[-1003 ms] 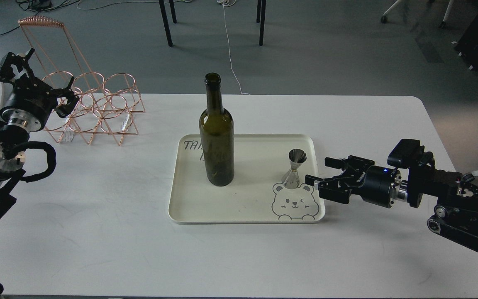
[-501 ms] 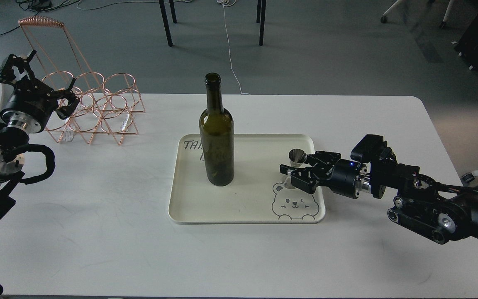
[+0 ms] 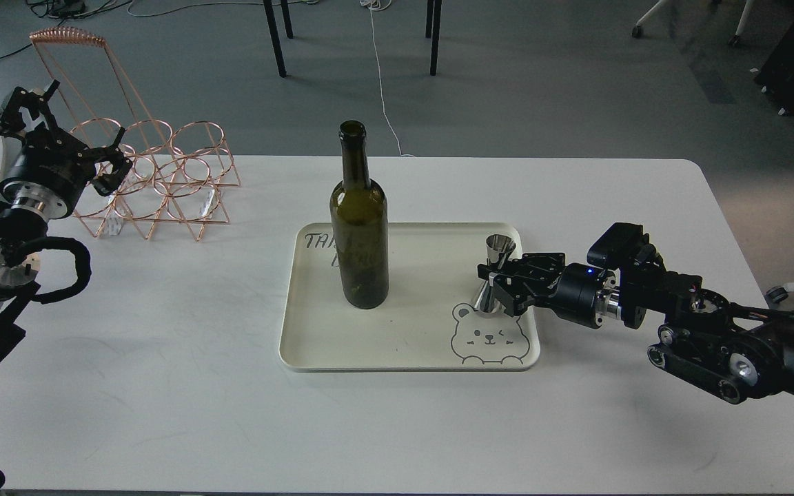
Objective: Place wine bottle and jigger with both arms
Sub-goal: 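Lift the jigger with the right gripper and carry it off the tray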
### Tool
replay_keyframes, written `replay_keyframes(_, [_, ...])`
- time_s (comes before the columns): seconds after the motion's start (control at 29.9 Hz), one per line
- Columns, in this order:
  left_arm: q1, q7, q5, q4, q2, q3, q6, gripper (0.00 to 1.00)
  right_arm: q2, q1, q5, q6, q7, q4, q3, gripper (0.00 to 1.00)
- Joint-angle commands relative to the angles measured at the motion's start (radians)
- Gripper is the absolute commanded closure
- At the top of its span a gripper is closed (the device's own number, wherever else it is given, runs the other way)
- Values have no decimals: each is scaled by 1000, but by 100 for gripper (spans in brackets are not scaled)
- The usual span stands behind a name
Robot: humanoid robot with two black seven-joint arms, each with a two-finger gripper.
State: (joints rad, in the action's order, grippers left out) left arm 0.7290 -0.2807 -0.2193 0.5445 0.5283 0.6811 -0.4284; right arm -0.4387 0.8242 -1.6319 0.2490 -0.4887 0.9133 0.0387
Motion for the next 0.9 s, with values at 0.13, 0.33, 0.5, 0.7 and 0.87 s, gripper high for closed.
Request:
replay_keyframes(0.13, [1,0,0,0,2,0,-1,2,-12,16,6,49,0,10,4,95])
replay_keyframes(0.33, [6,0,0,2,4,0,0,2,-92,26,17,118,0,32,38,95])
replay_keyframes(0.5, [10,0,0,8,6,0,0,2,-205,-16,20,161,0,52,119,95])
replay_keyframes(0.7, [18,0,0,9,1,0,4,2,-268,-117,30,240,0,12,171,95])
replay_keyframes(0.87, [20,0,0,9,1,0,4,2,-258,-189,83,240,0,-112,170,95])
